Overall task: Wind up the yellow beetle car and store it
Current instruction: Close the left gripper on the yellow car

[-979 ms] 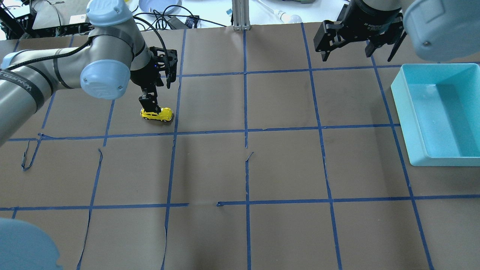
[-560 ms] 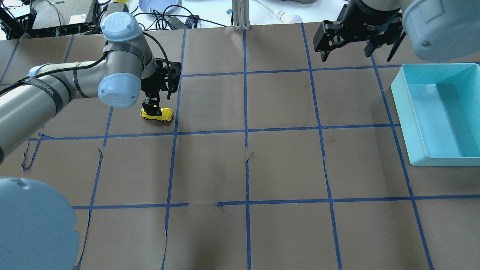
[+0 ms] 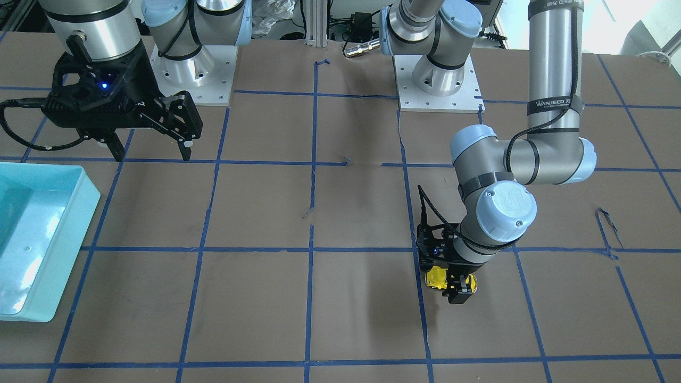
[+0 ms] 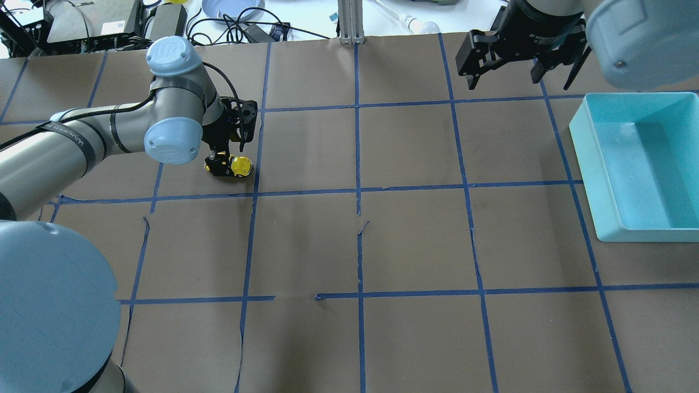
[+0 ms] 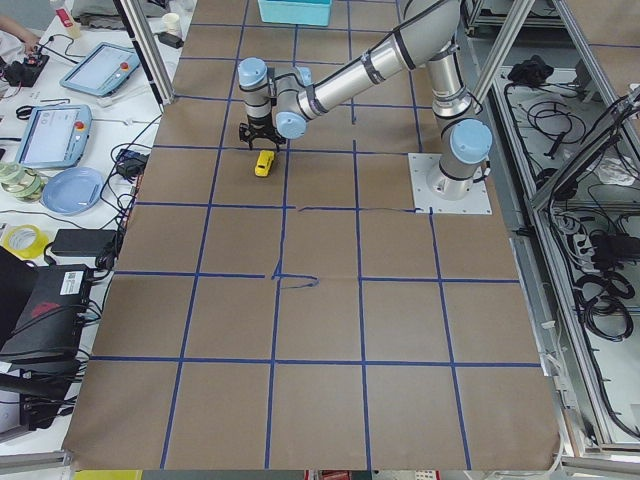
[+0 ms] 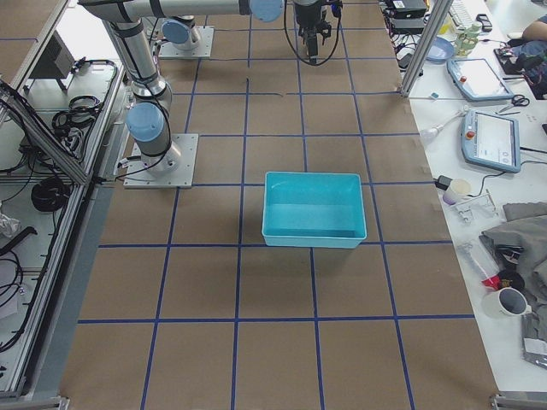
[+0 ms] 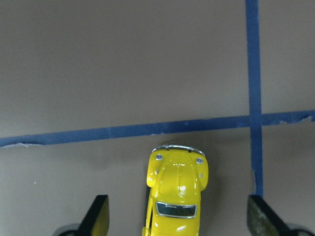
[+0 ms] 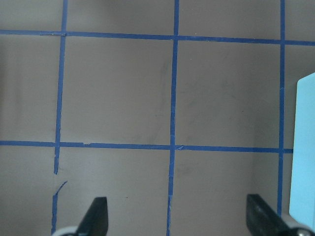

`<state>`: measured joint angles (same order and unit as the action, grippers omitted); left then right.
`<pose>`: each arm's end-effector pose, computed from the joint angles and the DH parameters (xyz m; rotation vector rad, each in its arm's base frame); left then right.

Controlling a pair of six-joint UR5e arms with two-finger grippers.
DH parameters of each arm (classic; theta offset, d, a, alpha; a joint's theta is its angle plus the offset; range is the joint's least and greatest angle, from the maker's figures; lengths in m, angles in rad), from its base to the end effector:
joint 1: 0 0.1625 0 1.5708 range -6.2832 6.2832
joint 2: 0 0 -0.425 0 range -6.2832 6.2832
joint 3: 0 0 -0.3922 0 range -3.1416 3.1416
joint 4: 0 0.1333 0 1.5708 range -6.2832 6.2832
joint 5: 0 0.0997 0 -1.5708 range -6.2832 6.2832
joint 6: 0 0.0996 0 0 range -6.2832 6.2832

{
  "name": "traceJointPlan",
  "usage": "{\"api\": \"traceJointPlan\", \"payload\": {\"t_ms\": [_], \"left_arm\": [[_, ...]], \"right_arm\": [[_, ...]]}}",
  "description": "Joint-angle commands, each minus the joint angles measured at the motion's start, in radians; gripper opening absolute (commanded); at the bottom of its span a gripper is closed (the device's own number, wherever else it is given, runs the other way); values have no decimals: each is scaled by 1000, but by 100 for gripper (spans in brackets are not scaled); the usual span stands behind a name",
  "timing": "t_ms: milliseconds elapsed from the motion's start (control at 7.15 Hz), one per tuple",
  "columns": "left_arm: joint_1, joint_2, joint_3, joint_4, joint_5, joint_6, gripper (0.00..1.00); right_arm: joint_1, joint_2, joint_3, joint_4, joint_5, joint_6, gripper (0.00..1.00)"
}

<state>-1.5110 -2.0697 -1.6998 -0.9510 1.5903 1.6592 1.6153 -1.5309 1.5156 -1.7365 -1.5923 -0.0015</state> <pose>-0.0941 -0.6264 0.2049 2.2482 2.1847 0.0315 0.1544 -0.5187 0.5132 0.0685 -3.1105 0.2830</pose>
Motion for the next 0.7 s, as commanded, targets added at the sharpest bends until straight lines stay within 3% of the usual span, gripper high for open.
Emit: {"api": "traceJointPlan", "payload": {"t_ms": [0,560], "left_arm": [[2,-13,-4,8,-1,-22,94],[9,-15,-10,18,-1,11,90]], "right_arm": [[0,0,0,0,0,0,100],[0,0,0,-1,0,0,100]]}}
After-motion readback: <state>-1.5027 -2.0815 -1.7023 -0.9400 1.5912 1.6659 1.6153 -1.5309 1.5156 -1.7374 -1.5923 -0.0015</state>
